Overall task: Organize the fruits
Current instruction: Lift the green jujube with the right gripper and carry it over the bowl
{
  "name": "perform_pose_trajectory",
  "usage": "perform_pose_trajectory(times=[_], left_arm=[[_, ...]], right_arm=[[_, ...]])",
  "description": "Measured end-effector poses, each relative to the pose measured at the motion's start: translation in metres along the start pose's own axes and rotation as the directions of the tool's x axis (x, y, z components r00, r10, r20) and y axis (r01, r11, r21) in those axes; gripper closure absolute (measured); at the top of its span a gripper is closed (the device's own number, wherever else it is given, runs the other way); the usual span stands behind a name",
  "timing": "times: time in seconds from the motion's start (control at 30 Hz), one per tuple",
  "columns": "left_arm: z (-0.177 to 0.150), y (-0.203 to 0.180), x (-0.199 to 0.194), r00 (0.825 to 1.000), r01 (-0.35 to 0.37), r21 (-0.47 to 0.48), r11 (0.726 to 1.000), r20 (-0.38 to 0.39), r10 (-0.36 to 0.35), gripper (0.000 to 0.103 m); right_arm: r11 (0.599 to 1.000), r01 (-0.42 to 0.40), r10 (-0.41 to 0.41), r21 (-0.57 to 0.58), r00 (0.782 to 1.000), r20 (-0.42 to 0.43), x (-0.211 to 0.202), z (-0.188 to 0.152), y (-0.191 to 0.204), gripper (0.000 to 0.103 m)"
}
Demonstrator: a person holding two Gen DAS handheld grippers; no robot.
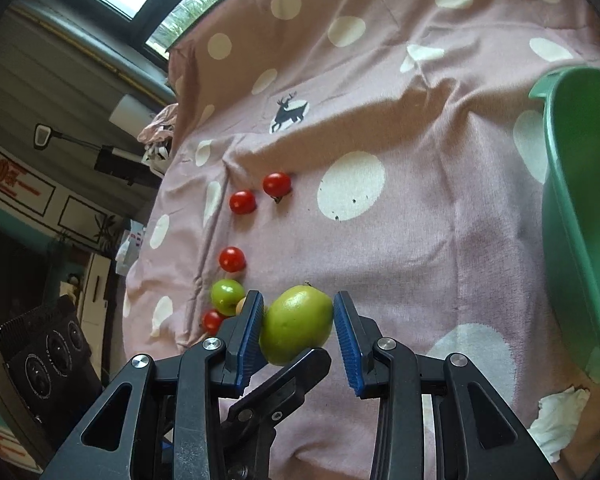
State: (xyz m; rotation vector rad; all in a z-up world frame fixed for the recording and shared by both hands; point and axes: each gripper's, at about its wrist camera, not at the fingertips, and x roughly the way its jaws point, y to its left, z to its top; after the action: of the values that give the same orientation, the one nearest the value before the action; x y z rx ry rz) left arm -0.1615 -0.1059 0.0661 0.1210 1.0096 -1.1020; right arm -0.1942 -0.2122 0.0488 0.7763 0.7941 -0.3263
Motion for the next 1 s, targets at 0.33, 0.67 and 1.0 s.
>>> perform_pose_trajectory(times=[0.33,0.67,1.0], left_arm=[[0.01,-0.031,-0.021,0.996,0.018,0.061,0.998,0.087,-0.023,0.07],[0.022,-0.073,-0.025,0.991,0.033,0.16,0.987,0.12,-0.053,0.07],[0.024,-0.106,-0.023,0.987,0.052,0.235,0.971,0.136,-0.086,0.07]], right_arm=[[0.998,0.019,-0.011,-0.056,0.99,0.137,-0.043,0.001,0.012,0.064],[0.998,0.041,-0.03,-0.037,0.965,0.26,-0.084,0.003,0.002,0.064],[0.999,0.036,-0.038,0.011,0.936,0.351,-0.116,-0.001,-0.018,0.064]])
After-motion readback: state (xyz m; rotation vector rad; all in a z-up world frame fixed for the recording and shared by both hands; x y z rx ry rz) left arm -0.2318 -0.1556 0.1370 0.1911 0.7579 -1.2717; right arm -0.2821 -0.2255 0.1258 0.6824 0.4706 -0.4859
